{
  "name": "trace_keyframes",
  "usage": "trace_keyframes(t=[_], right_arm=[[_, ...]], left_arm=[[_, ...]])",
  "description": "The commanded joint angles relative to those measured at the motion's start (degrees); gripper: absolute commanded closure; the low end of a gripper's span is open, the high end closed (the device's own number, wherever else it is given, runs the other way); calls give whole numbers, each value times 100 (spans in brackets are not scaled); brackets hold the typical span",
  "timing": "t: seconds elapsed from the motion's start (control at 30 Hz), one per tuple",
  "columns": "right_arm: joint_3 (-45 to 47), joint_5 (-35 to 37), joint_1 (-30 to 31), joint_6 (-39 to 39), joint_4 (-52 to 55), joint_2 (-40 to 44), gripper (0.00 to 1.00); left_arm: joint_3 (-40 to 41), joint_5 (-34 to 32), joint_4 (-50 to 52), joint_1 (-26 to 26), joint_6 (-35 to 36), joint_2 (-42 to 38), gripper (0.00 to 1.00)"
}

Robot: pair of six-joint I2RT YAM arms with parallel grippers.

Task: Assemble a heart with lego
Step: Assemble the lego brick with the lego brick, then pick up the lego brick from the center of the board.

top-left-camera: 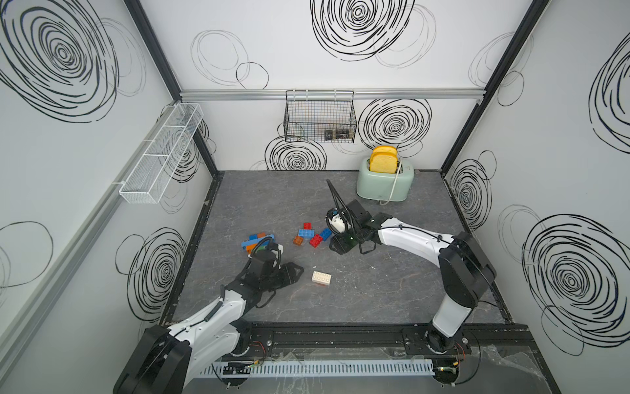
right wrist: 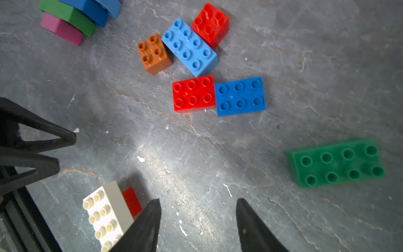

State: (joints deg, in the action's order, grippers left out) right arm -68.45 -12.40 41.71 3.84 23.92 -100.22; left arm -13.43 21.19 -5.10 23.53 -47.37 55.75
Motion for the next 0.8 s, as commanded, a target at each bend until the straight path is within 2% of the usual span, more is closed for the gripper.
trace_keyframes(t=[0.0, 0.4, 0.77], right_arm=[[118, -83, -34, 359, -368, -9, 41], [-147, 246, -14, 506, -696, -973, 39], [-792, 379, -102, 545, -811, -1696, 32]], left_arm=[[-116, 6, -280, 20, -17, 55, 45], [-107, 78, -355, 29, 9, 200, 45], [-107, 153, -317, -114, 83, 251, 45]])
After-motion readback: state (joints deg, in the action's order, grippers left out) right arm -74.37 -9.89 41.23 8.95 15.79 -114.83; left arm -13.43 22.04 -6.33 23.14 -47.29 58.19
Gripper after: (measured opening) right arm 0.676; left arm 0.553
